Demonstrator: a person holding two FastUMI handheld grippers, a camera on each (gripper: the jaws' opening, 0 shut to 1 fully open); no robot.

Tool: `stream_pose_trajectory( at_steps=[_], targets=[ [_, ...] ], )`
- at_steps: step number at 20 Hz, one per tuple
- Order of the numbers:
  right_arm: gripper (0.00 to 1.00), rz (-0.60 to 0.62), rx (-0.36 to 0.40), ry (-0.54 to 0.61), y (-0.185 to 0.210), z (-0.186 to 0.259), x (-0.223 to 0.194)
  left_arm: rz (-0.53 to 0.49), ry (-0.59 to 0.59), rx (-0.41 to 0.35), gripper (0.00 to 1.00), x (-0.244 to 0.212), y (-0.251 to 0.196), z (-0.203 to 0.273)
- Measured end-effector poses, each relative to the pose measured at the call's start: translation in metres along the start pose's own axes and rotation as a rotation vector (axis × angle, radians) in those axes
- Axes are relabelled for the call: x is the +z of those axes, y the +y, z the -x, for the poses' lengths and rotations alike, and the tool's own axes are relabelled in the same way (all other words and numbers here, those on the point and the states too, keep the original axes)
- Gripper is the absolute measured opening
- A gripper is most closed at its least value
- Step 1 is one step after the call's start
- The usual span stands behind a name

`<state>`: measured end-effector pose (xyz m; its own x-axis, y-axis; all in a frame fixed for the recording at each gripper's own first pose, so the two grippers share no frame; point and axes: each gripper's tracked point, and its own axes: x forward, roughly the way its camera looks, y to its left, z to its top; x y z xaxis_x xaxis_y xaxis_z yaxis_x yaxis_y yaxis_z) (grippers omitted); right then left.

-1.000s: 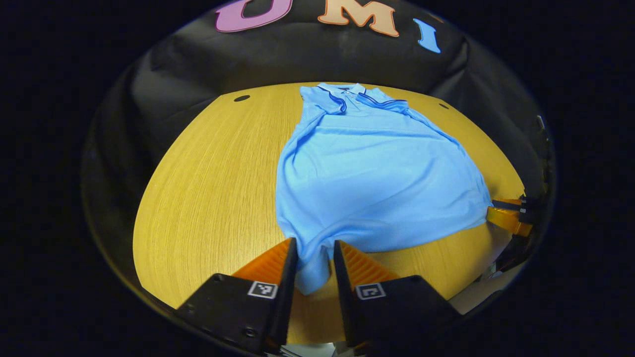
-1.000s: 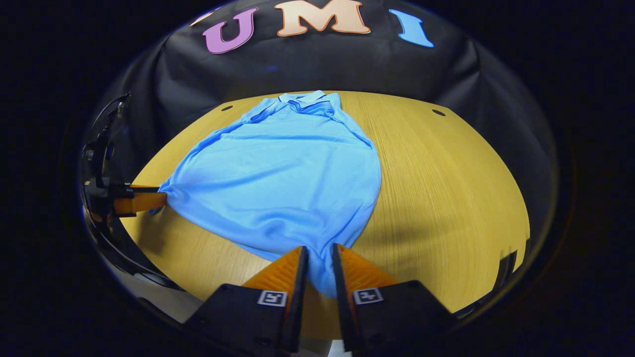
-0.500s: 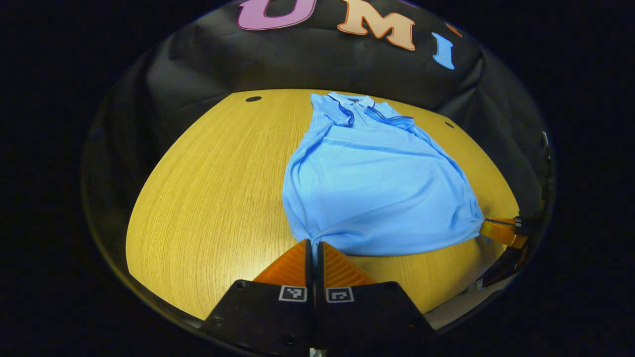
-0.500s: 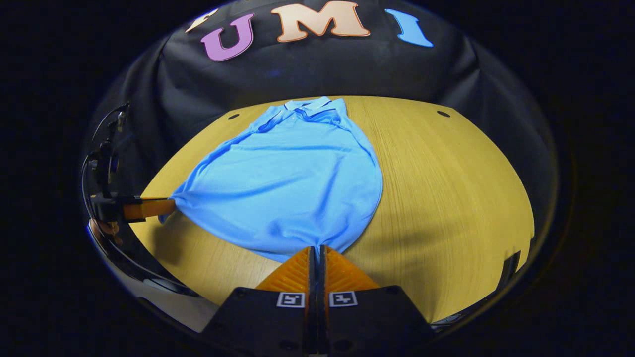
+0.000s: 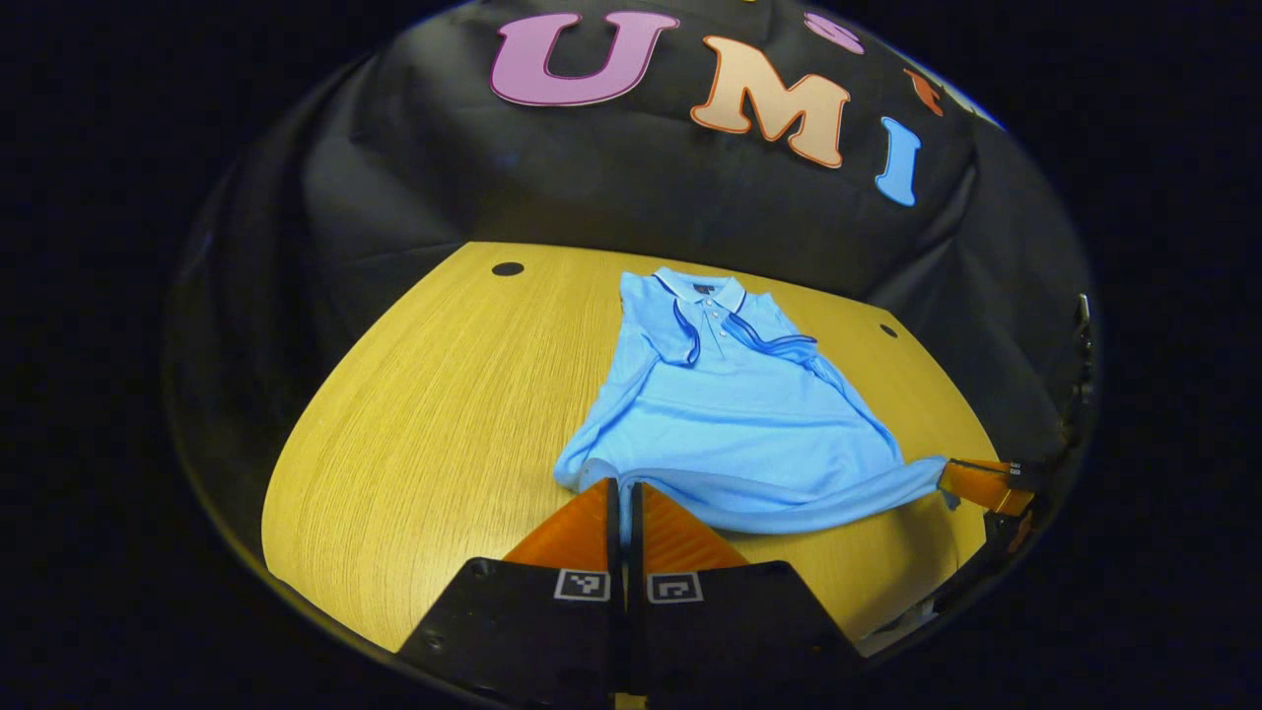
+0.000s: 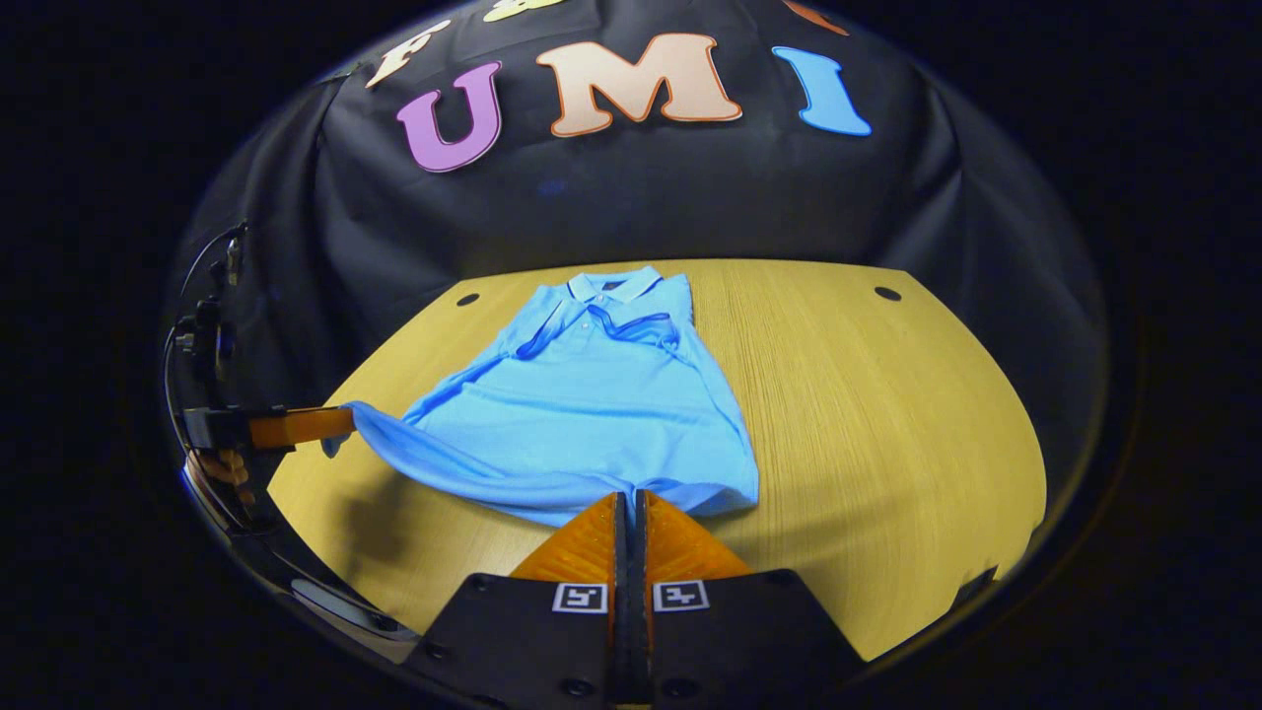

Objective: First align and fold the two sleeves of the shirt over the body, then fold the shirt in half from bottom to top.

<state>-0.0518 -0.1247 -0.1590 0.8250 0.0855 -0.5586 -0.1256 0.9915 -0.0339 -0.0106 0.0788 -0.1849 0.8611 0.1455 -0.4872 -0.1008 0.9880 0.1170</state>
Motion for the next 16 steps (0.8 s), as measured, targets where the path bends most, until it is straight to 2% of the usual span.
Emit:
stream_pose_trajectory(
  at_steps=[5,9,16],
  targets=[
    [0.02,0.009,-0.001,-0.049,-0.019,-0.042,0.054,-0.01,-0.078,-0.019,0.0,0.063,-0.015,-0.039],
    [0.02,0.024,-0.015,-0.109,-0.037,-0.088,0.114,-0.009,-0.143,-0.012,0.0,0.118,-0.021,-0.083],
    [0.02,0.073,-0.024,-0.168,-0.06,-0.185,0.198,-0.003,-0.151,0.013,0.0,0.179,-0.022,-0.178]
  ],
)
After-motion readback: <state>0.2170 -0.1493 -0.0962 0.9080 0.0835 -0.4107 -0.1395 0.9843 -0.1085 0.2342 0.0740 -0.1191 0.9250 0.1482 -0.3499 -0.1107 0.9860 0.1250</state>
